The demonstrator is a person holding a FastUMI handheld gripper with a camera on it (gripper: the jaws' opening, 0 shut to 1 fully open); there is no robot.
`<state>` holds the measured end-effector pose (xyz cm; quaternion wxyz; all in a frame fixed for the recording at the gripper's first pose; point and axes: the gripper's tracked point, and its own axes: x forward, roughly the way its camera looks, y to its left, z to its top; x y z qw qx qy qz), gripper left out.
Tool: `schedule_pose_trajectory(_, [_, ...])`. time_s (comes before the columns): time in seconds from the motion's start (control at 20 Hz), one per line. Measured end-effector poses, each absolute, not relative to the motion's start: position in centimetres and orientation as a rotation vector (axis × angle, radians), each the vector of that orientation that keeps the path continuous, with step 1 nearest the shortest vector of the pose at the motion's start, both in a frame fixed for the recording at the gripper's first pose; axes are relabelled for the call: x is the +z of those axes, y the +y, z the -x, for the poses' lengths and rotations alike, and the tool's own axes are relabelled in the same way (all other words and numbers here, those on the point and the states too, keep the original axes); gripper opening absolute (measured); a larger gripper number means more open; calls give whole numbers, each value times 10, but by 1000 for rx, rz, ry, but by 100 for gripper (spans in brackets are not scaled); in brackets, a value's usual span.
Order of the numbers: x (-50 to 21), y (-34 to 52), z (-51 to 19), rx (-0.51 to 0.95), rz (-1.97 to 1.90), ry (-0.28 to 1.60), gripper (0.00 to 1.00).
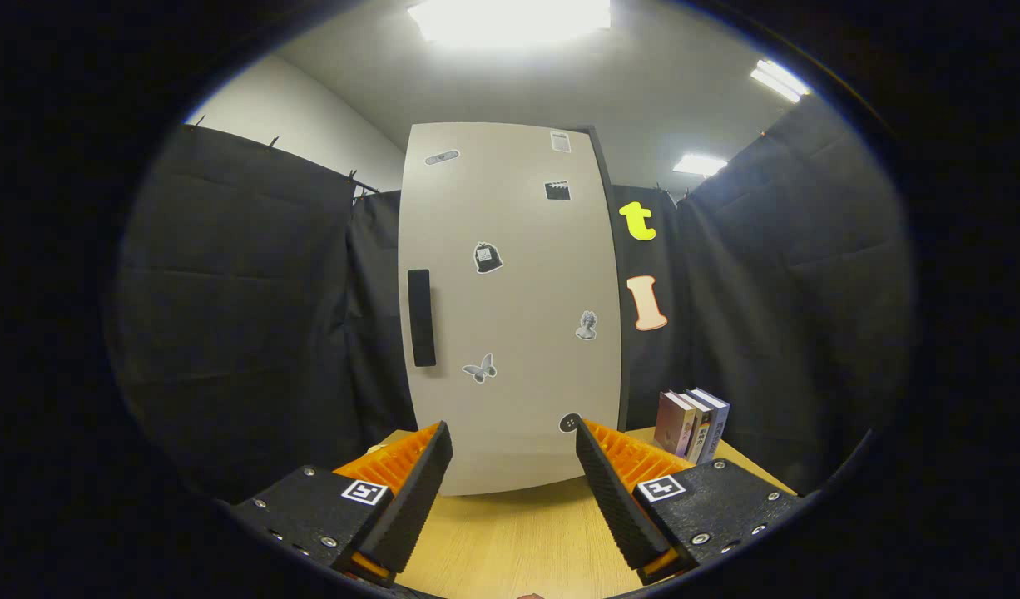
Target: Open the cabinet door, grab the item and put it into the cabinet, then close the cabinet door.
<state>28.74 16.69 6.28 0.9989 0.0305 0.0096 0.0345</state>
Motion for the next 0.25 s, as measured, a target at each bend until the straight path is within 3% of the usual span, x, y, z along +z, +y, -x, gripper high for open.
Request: schedule_pose_trajectory(0.25, [49,168,-270,67,-61,27,93])
